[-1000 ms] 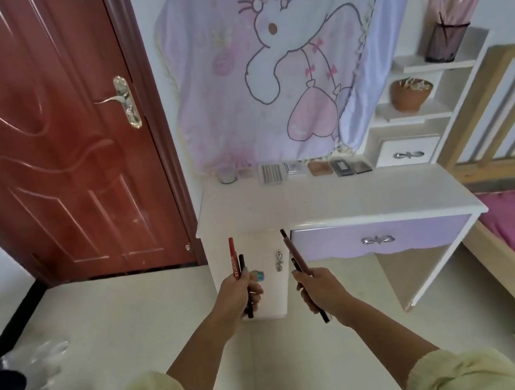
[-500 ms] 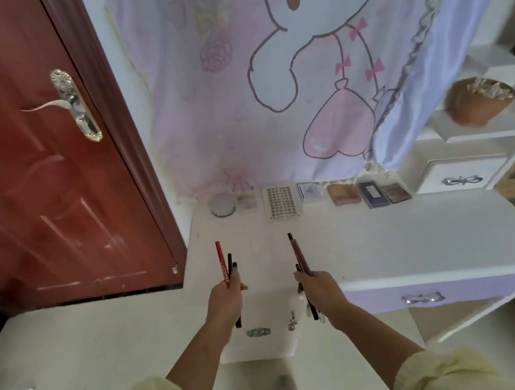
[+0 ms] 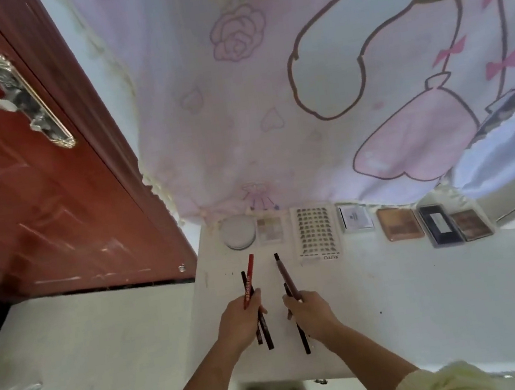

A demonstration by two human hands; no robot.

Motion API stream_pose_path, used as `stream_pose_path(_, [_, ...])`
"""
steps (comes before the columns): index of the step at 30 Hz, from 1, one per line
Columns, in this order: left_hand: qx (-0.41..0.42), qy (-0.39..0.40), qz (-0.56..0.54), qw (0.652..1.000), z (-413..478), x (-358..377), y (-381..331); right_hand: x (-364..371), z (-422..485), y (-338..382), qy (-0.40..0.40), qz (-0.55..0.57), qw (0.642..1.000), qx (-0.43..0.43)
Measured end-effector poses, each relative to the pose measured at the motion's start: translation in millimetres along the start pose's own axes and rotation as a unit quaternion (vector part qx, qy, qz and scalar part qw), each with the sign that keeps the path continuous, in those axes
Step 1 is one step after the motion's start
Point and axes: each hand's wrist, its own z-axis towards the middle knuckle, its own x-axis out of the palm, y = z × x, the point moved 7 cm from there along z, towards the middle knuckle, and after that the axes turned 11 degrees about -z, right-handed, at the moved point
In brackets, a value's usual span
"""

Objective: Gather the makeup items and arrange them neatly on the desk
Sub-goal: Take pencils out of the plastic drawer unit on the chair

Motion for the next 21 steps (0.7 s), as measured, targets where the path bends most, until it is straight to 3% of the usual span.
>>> stream_pose_path(12, [0.058,0.101,0.164,0.980,54,-4,-13,17,39,20,-0.004,-0.162,0.987,-0.005])
stream_pose_path(15, [0.060,0.100,0.172,0.978,56,-3,-13,17,42,21,-0.011,-0.212,0.977,-0.010])
stream_pose_path(21, [0.050,0.076,0.140,0.986,52,-15,-10,6,37,7,-0.036,-0.190,0.981,0.001])
